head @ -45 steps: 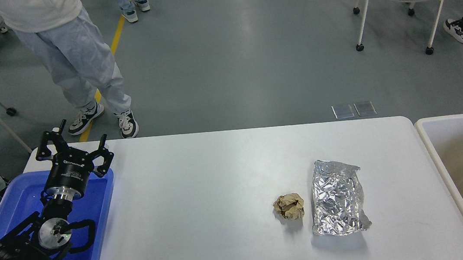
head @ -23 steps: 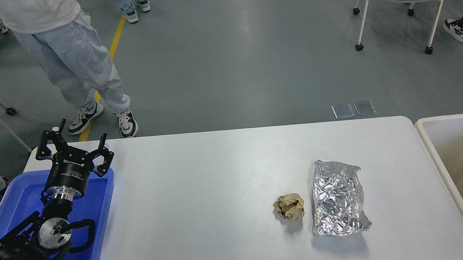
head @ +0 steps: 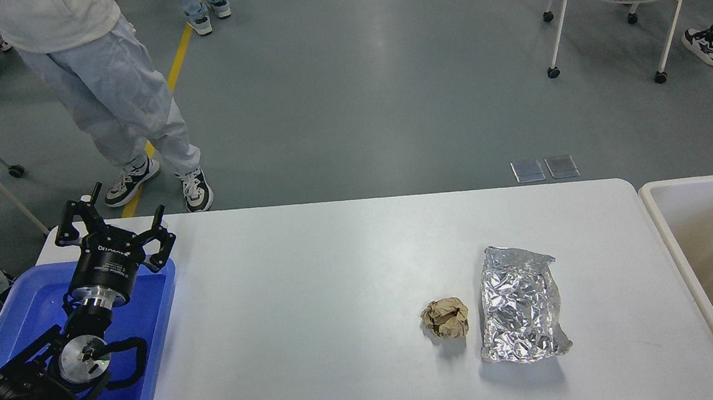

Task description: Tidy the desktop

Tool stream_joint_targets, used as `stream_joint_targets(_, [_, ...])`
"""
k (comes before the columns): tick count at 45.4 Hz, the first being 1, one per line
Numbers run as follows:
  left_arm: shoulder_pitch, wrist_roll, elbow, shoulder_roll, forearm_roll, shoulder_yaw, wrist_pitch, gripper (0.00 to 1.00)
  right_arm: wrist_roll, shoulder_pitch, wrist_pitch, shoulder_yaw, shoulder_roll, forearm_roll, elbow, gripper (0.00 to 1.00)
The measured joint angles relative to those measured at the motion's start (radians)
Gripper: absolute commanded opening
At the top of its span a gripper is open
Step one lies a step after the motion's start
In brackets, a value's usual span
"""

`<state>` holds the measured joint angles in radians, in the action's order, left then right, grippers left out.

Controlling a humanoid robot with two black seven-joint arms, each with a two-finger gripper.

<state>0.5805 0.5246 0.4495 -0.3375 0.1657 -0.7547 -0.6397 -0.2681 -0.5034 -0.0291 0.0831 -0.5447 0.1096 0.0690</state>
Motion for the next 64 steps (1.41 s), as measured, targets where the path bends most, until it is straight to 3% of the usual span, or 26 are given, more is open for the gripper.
stream_joint_targets(3, [0.000, 0.000, 0.000, 0.000, 0.000, 0.000, 0.000, 1.00, 0.004, 0.000, 0.000, 0.000, 0.004, -0.001, -0.005, 0.71])
stream_joint_targets(6, [0.000, 0.000, 0.000, 0.000, 0.000, 0.000, 0.000, 1.00, 0.006, 0.001, -0.001, 0.001, 0.006, -0.001, -0.008, 0.86])
stream_joint_targets(16, [0.000, 0.000, 0.000, 0.000, 0.000, 0.000, 0.000, 1.00, 0.011, 0.002, -0.001, 0.013, 0.010, -0.002, -0.015, 0.97])
stream_joint_targets(28, [0.000, 0.000, 0.000, 0.000, 0.000, 0.000, 0.000, 1.00, 0.013, 0.004, 0.003, 0.038, 0.005, -0.002, -0.018, 0.97])
stream_joint_targets(41, [-0.001, 0.002, 0.000, 0.000, 0.000, 0.000, 0.002, 1.00, 0.013, -0.001, 0.021, 0.184, -0.005, -0.009, -0.015, 0.98])
stream_joint_targets(53, [-0.001, 0.002, 0.000, 0.000, 0.000, 0.000, 0.002, 1.00, 0.005, 0.020, 0.153, 0.497, -0.070, -0.017, 0.053, 0.99])
stream_joint_targets(64, [-0.001, 0.002, 0.000, 0.000, 0.000, 0.000, 0.002, 1.00, 0.003, 0.138, 0.218, 0.813, -0.139, -0.011, 0.284, 0.99])
